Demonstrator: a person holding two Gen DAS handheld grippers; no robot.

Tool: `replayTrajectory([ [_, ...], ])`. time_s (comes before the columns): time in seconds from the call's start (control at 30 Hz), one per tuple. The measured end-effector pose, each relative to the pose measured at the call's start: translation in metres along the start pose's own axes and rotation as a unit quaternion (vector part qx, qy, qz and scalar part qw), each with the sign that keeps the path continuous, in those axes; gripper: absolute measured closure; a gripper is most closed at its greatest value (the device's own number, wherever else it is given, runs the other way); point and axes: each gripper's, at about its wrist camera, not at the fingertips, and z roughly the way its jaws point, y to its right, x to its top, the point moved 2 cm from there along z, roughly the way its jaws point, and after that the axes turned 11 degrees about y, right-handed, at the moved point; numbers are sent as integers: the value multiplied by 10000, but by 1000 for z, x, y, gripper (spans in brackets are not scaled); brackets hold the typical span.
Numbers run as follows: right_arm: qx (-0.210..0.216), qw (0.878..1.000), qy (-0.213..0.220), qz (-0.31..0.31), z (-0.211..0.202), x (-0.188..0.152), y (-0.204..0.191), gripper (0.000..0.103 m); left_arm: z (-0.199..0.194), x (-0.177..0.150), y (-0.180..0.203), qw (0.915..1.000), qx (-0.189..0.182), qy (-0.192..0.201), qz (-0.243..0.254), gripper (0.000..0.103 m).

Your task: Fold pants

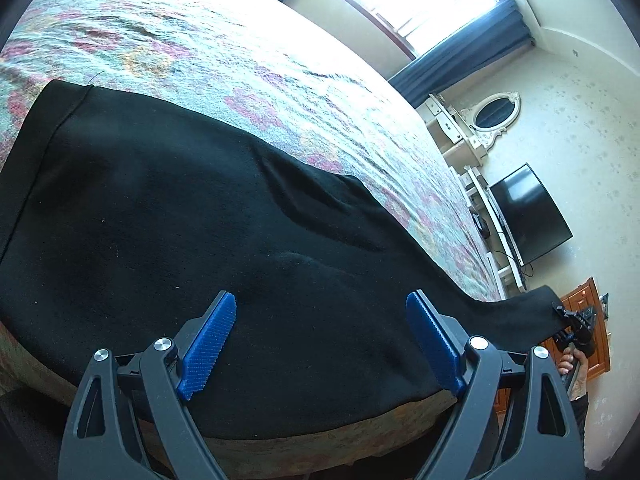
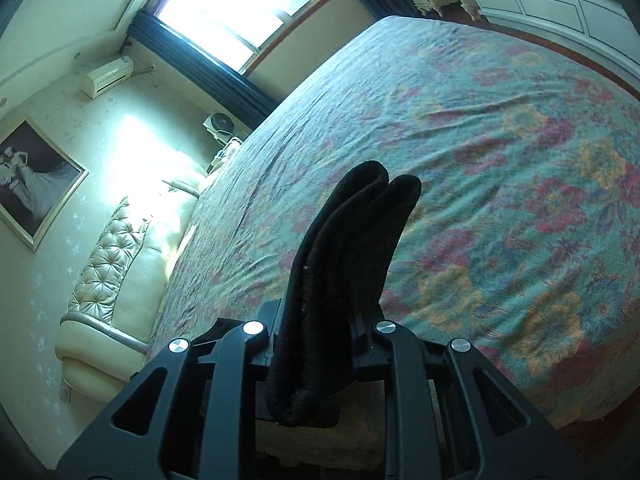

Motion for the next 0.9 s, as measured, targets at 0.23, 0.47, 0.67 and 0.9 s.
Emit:
replayTrajectory([
  [0.23,-139,9918,-286,-1238,36,-27,-103,83,-13,-3,-15,9998,-208,36,-53,17],
  [0.47,-208,9711,-869,-2215,100,-89,-173,83,-22,-6,-20,9993,-324,78,-174,17],
  [0.67,-368,9460,-1318,-2940,157,-160,-203,83,-21,-2,-18,9994,-326,-29,-94,17],
  [0.9,-542,9120,-1767,-3661,202,-236,-210,83,-21,-3,-15,9994,-328,-113,-40,17],
])
